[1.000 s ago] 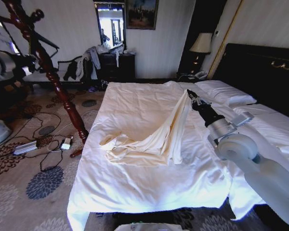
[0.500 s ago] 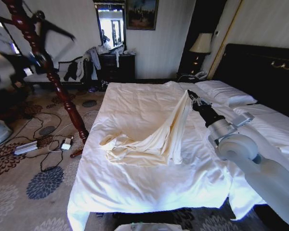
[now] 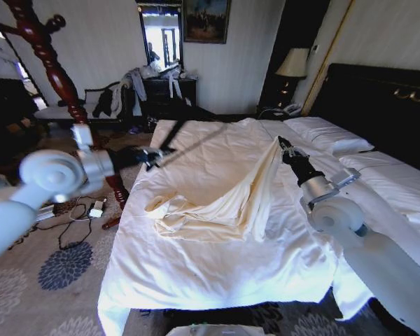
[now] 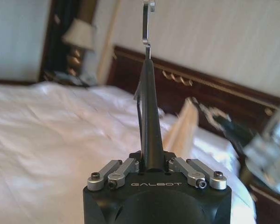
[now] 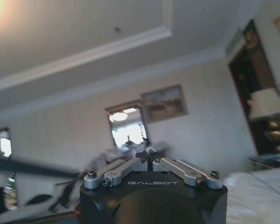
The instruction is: Pick up the clothes from the bed and hang them on the clothes hanger.
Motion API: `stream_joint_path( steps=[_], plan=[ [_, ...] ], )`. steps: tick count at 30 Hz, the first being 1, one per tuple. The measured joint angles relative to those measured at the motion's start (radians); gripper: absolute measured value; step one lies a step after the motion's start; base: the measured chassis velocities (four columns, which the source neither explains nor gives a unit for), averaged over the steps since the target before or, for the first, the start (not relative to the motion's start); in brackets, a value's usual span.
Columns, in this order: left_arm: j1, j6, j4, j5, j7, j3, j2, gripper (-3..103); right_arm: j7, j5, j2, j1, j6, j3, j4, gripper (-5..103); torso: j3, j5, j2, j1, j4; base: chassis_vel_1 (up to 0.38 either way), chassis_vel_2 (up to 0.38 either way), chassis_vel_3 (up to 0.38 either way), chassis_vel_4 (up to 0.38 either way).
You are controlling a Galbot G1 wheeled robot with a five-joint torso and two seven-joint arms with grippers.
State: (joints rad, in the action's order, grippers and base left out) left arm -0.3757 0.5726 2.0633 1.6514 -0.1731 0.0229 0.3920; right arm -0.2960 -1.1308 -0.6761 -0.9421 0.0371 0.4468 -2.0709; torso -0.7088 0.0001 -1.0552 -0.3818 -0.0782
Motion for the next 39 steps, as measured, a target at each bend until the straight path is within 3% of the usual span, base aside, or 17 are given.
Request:
stream_joint_path(
  steps=[4,5,13,22,29,39],
  plan=[
    [-0.009,0.015,-0.003,-0.041,-0.052,0.036,0.010,20,-0.023,0.023,-0.008,0.011,0.022,0.004,0.021,0,0.000,-0.0003,0.000,0.000,0.0007,0.000,0.000,0.000,0.000],
    [-0.029,0.027,-0.003,-0.066,-0.094,0.045,0.025,20,-0.039,0.035,-0.012,0.013,0.032,0.006,0.031,0,0.000,0.0000,0.000,0.000,0.0002,0.000,0.000,0.000,0.000],
    [-0.075,0.054,-0.012,-0.142,-0.179,0.065,0.051,20,-0.052,0.064,-0.005,0.015,0.038,0.013,0.059,0,0.000,0.0001,0.000,0.000,0.0004,0.000,0.000,0.000,0.000],
    [-0.149,0.055,-0.014,-0.213,-0.169,0.064,0.098,20,-0.041,0.032,0.011,0.021,0.017,0.018,-0.007,0,0.000,-0.0002,0.000,0.000,0.0002,0.000,0.000,0.000,0.000],
    [-0.208,0.054,-0.032,-0.283,-0.157,0.044,0.126,20,0.041,-0.012,0.023,0.019,-0.070,0.022,-0.091,0,0.000,-0.0004,0.000,0.000,0.0004,0.000,0.000,0.000,0.000],
    [-0.177,0.053,-0.079,-0.307,-0.123,0.080,0.209,20,0.143,-0.014,0.007,0.004,-0.163,0.005,-0.123,0,0.000,-0.0001,0.000,0.000,0.0003,0.000,0.000,0.000,0.000]
  ],
)
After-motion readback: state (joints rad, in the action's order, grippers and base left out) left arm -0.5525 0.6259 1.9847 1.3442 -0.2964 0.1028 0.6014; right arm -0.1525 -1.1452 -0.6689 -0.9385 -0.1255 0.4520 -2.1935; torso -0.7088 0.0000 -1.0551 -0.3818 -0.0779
